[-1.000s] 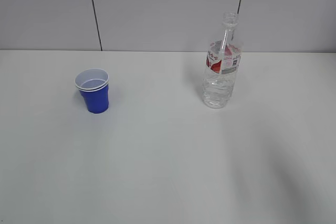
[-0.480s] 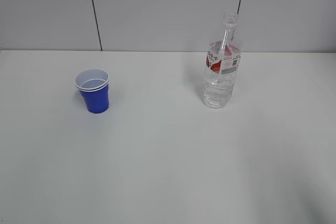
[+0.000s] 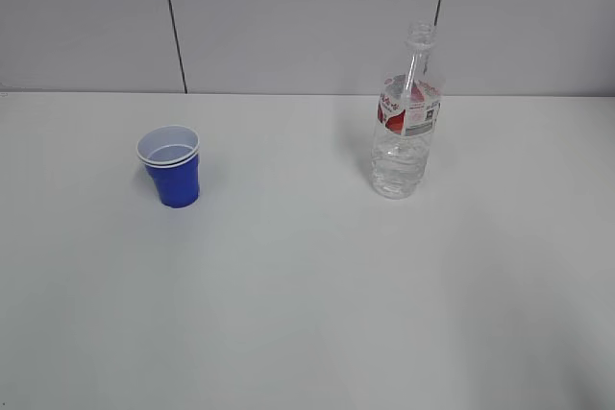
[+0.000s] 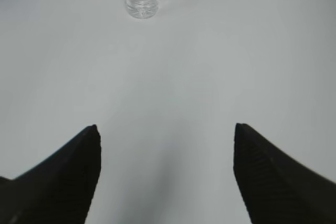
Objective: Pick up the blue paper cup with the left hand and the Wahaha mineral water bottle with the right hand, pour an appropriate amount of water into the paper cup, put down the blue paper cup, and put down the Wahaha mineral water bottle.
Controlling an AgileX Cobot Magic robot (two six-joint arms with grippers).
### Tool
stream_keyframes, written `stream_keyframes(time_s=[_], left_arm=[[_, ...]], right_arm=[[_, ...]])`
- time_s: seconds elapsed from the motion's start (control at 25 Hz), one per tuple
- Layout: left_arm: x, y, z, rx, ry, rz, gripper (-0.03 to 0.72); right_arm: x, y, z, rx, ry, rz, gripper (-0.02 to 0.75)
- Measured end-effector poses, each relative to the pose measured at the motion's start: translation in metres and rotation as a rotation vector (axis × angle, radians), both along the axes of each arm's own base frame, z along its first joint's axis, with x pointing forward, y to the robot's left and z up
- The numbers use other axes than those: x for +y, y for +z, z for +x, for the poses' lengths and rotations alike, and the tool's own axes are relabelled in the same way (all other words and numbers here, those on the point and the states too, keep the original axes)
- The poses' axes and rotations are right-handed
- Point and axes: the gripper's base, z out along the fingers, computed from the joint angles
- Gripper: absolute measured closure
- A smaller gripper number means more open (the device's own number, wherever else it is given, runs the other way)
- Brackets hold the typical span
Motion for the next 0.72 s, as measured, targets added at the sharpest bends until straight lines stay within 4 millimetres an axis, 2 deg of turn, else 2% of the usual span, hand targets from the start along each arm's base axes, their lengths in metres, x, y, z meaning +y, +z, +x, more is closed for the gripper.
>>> stream_keyframes(time_s=[0.24, 0.72], left_arm=[[0.000, 0.000, 0.000, 0.000, 0.000, 0.000, 0.265], [0.000, 0.000, 0.000, 0.000, 0.000, 0.000, 0.267]], right_arm=[[-0.002, 0.003, -0.007, 0.066, -0.008, -0.014, 0.152], [-0.006, -0.010, -0.012, 0.189, -0.028, -0.071, 0.186]])
